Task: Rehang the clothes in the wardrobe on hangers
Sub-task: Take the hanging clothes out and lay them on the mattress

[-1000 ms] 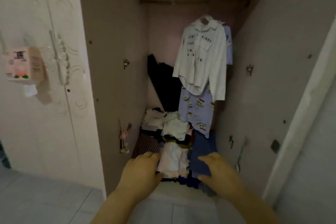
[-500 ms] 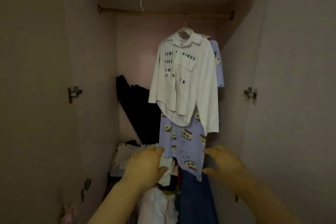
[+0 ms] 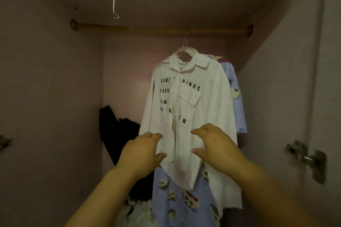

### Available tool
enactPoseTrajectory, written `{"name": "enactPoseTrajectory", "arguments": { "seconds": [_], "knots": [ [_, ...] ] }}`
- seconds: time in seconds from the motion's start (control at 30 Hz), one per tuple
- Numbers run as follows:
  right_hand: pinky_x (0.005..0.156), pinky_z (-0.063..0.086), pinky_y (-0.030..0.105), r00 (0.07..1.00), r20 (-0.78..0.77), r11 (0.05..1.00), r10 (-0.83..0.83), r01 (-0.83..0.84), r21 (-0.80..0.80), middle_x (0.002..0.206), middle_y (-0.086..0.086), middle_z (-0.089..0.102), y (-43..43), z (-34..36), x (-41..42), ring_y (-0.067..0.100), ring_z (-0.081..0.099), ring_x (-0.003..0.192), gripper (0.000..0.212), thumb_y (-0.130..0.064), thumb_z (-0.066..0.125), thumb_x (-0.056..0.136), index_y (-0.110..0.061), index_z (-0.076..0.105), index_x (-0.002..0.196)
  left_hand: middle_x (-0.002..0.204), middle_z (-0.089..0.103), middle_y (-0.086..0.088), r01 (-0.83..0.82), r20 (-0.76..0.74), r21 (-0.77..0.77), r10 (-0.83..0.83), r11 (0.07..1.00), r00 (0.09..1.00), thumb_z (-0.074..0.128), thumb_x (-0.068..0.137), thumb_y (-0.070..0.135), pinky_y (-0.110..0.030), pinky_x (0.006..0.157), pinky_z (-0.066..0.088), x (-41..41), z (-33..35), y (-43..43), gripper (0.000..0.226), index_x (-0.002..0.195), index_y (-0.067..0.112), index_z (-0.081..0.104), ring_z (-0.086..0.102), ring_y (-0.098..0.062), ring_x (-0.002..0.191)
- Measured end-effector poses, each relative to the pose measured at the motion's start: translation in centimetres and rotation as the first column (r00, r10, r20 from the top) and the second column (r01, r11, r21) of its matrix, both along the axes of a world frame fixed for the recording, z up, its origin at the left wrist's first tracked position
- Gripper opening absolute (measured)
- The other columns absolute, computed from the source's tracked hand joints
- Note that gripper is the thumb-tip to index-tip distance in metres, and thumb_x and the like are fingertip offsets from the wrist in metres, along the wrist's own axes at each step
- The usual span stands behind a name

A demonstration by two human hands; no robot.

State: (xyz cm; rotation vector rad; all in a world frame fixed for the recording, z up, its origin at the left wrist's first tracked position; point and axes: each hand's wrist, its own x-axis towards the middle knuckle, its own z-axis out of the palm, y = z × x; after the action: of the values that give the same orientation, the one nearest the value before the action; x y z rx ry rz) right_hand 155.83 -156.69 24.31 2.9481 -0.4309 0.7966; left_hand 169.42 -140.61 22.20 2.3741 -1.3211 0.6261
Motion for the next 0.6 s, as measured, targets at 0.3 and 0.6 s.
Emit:
{"name": "enactPoseTrajectory", "arguments": {
  "seconds": [0.3,0.6],
  "knots": [
    [0.100,0.034,0.029,0.981,0.181,0.984,0.067,-0.034,-0.176,0.136,0.002,0.042,-7.7,7.8,8.2,0.021,0.040,0.121,0.055,-0.036,0.056,0.091,-0.024,0.038,0.141,0.138,0.044,0.002,-0.003,0.074,-0.205,0.019,0.979,0.997,0.052,0.090,0.047,-0.030,0.094,0.043,6.5,7.5,-8.5,0.060,0.142,0.026,0.032,0.048,-0.016,0.118],
    [0.104,0.023,0.028,0.891,0.443,0.884,0.097,0.128,-0.451,0.138,0.005,0.043,-12.2,16.6,16.2,0.023,0.035,0.128,0.052,-0.030,0.057,0.089,-0.019,0.042,0.138,0.143,0.038,0.001,0.108,0.155,-0.404,-0.049,0.908,0.987,0.051,0.091,0.046,-0.035,0.103,0.037,14.0,13.1,-16.0,0.063,0.144,0.024,0.027,0.040,-0.019,0.127]
  ]
}}
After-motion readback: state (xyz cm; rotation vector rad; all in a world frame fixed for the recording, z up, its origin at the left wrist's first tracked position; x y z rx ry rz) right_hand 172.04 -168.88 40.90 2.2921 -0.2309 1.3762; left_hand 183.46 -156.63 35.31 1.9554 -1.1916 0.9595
